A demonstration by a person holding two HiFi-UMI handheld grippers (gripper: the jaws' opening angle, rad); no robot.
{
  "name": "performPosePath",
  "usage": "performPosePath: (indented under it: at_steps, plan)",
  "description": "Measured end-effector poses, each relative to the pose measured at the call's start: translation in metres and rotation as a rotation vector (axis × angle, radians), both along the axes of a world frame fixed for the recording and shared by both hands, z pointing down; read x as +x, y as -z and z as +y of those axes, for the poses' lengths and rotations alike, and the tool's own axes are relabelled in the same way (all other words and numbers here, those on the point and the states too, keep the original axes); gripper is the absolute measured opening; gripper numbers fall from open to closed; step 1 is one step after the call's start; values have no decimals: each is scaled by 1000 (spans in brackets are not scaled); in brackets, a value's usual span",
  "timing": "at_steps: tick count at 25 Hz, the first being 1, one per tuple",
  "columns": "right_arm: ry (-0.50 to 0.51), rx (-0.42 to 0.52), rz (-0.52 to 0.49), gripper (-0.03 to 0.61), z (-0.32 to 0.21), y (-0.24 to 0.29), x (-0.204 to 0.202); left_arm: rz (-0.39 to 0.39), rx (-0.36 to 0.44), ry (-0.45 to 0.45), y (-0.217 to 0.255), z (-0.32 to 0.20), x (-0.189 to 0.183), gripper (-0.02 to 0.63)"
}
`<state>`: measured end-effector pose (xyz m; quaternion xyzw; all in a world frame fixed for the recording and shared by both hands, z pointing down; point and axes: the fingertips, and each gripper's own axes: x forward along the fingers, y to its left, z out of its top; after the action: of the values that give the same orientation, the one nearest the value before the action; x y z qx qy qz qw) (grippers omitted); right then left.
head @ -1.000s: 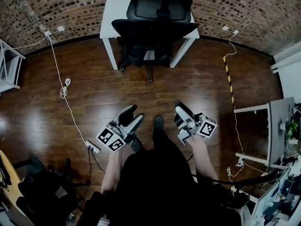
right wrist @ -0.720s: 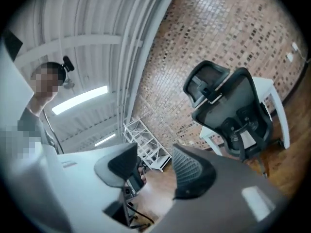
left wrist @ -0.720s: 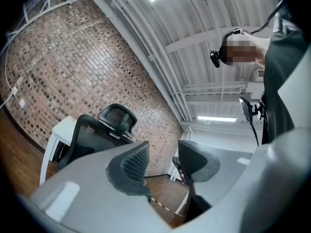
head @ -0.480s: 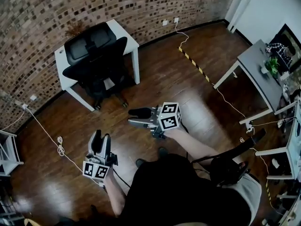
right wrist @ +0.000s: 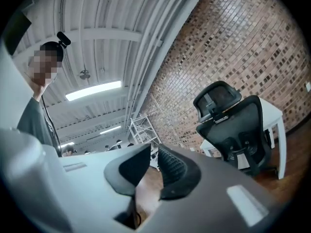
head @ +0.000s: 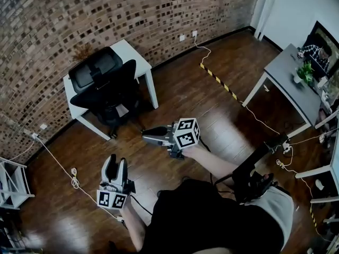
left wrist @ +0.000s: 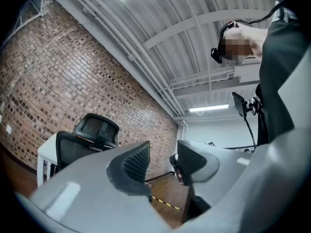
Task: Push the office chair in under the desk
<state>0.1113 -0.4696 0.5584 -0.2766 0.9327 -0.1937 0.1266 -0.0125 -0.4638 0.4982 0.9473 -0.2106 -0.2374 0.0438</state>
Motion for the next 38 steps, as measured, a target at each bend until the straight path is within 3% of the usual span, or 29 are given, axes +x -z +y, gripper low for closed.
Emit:
performPosePath:
  at_steps: [5,10,18,38]
  plan:
    - [70,35,-35,40,31,35,-7,-50,21,38,29,33,2,267]
    - [13,97,-79,5,17,83,19,-134,11,7,58,9,28,267]
    - [-27,165,-55,0,13,73,13,-128,17,16,45,2,20,267]
    - [-15,174,-43,0,19,76,12,-137,-10,-7,40,1,34,264]
